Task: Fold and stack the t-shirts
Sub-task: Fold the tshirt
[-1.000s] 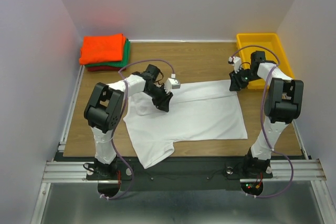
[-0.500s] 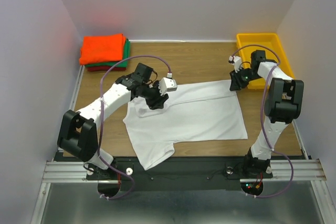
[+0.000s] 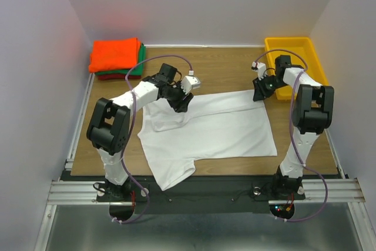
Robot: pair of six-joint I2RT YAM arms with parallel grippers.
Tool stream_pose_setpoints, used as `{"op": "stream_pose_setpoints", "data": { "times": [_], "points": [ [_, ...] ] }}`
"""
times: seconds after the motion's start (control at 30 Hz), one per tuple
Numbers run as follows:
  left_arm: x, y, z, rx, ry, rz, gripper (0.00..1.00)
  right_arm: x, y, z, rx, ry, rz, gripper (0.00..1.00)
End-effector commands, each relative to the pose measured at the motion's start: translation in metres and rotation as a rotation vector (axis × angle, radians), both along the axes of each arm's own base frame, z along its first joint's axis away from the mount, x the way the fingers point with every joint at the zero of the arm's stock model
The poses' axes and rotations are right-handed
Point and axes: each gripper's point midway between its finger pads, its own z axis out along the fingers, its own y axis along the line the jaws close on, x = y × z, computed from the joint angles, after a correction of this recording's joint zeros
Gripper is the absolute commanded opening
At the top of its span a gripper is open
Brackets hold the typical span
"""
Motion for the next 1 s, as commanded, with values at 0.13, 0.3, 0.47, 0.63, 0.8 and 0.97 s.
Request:
{"op": "stream_pose_setpoints", "data": {
  "times": [0.13, 0.3, 0.47, 0.63, 0.8, 0.97],
  "points": [
    [-0.013, -0.02, 0.001, -0.087, 0.097, -0.11, 0.51, 0.006, -0.004, -0.007, -0.055, 0.017, -0.028, 0.35],
    [-0.051, -0.014, -0.008, -0.063, 0.189, -0.177, 0.35, -0.007, -0.01, -0.012, -0.096, 0.036, -0.009, 0.31],
    [-0.08, -0.017, -0.002, -0.045, 0.202, -0.226, 0.29, -0.012, -0.015, -0.001, -0.136, 0.006, 0.01, 0.29],
    [-0.103, -0.018, 0.001, -0.011, 0.203, -0.268, 0.3, -0.014, -0.021, 0.003, -0.172, -0.003, 0.033, 0.27],
    [-0.079, -0.01, 0.03, -0.045, 0.106, -0.185, 0.38, -0.024, -0.027, 0.005, -0.219, -0.002, 0.075, 0.26],
    [-0.015, 0.02, 0.056, -0.092, 0.024, 0.005, 0.46, -0.023, -0.023, 0.018, -0.2, -0.036, 0.093, 0.3]
  ]
}}
